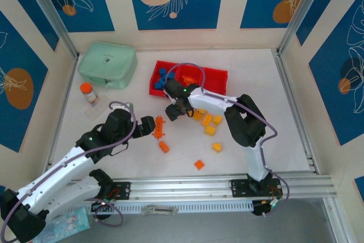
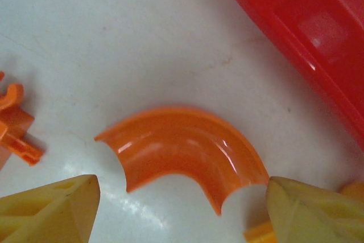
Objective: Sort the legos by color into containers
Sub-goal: Pick up the lego from the center of the table.
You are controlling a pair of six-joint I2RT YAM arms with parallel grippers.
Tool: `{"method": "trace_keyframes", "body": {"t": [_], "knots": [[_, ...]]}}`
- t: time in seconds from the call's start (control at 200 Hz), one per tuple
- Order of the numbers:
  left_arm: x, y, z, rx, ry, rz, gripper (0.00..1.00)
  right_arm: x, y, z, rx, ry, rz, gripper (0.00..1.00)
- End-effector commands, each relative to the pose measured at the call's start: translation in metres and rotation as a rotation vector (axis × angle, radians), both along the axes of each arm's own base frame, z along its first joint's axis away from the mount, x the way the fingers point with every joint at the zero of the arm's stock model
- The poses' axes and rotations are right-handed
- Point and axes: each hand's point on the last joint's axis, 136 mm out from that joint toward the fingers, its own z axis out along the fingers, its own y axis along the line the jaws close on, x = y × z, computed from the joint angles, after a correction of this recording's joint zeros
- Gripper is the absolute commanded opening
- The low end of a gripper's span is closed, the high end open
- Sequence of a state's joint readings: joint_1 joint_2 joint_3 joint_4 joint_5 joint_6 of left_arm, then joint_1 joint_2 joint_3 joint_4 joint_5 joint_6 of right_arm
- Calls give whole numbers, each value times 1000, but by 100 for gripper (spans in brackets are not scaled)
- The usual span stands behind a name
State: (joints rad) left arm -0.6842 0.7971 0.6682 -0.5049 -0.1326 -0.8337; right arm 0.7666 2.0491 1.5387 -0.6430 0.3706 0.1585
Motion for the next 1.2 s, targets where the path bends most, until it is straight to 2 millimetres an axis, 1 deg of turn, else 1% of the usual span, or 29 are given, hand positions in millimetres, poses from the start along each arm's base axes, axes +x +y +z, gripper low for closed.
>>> {"method": "trace_keyframes", "body": {"t": [0.0,0.155,0.315,0.475,0.675,0.845,0.94,1.06,1.195], "knots": [[-4,7,-7,34,15,12,99,8,8,0,39,28,53,79],[-4,7,-5,36,11,12,99,14,13,-9,36,40,67,82],[-4,8,-5,47,11,12,99,10,15,-20,33,63,80,83],[-4,10,-4,54,9,15,99,-10,18,-20,41,87,109,83],[-4,9,-3,50,6,12,99,-33,11,-16,47,119,103,82],[-4,8,-3,48,6,9,99,-51,14,-13,68,142,125,82],[-5,10,-3,49,4,11,99,-59,15,-10,84,152,126,82],[-5,11,-3,51,4,14,99,-65,12,-6,100,163,101,84],[-4,10,-2,48,1,14,99,-74,11,-4,122,185,68,88]]}}
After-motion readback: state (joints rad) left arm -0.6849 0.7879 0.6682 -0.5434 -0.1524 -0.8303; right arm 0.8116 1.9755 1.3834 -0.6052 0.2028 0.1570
